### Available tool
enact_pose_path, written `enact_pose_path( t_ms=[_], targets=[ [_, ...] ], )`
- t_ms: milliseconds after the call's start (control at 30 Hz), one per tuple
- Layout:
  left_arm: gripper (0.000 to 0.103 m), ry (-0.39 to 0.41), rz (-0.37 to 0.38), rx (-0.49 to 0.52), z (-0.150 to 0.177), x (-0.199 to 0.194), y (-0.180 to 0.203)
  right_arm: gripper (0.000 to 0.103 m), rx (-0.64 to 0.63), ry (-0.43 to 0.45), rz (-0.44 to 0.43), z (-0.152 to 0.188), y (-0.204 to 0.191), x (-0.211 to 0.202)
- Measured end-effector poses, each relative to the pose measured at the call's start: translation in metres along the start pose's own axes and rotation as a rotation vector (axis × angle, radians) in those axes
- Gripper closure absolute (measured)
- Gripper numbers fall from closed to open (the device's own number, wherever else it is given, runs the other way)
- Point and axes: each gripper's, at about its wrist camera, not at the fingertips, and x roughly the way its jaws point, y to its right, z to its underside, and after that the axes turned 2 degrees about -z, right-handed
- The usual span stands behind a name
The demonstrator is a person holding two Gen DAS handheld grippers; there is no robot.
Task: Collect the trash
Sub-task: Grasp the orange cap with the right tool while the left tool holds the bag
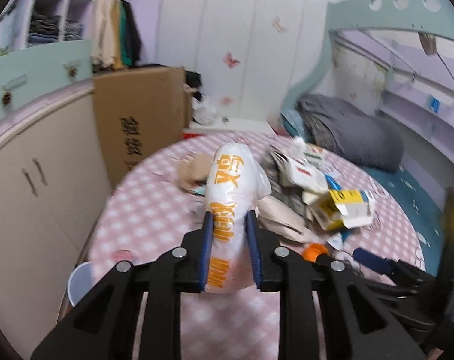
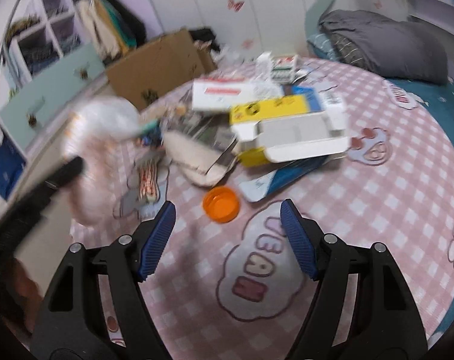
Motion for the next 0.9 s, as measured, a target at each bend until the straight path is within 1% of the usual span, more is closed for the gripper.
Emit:
enact_pose_path(
  t_ms=[33, 67, 100, 133, 233, 300, 333, 400, 433, 600, 733, 900],
  targets=[
    [0.081, 0.009, -0.013, -0.011, -0.001, -0.004, -0.006, 0.034, -0.009, -0.010, 0.007, 0.000, -0.003, 0.004],
    [0.081, 0.019, -0.028, -0.019, -0.001, -0.007, -0.012, 0.041, -0.029, -0.036, 0.023, -0.001, -0.008, 0.011],
    [0.081, 0.036, -0.054, -0.026, -0.002, -0.012, -0.020, 0.044, -0.039, -0.050, 0.030, -0.002, -0.011, 0.015],
    [0.081, 0.045, -0.066, -0.025, -0.002, -0.015, -0.022, 0.044, -0.049, -0.068, 0.039, -0.003, -0.014, 0.021],
    [0.081, 0.075, -0.125, -0.017, -0.002, -0.024, -0.035, 0.053, -0.091, -0.081, 0.096, -0.007, -0.022, 0.028],
    [0.081, 0.074, -0.137, -0.025, -0.002, -0.025, -0.044, 0.074, -0.124, -0.084, 0.145, -0.009, -0.026, 0.032],
    [0.081, 0.070, -0.138, -0.033, -0.002, -0.026, -0.049, 0.074, -0.133, -0.085, 0.159, -0.009, -0.027, 0.032],
    [0.081, 0.066, -0.142, -0.045, -0.002, -0.028, -0.059, 0.074, -0.123, -0.088, 0.130, -0.007, -0.028, 0.030],
    [0.081, 0.067, -0.144, -0.051, -0.002, -0.028, -0.063, 0.074, -0.129, -0.081, 0.136, -0.006, -0.031, 0.027],
    [0.081, 0.064, -0.140, -0.094, 0.002, -0.034, -0.088, 0.074, -0.161, -0.025, 0.099, -0.001, -0.062, 0.005],
    [0.081, 0.067, -0.147, -0.134, 0.005, -0.038, -0.116, 0.074, -0.194, 0.003, 0.030, -0.006, -0.097, 0.000],
    [0.081, 0.058, -0.190, -0.199, 0.010, -0.040, -0.161, 0.074, -0.256, 0.007, -0.083, -0.006, -0.159, 0.012]
  ],
)
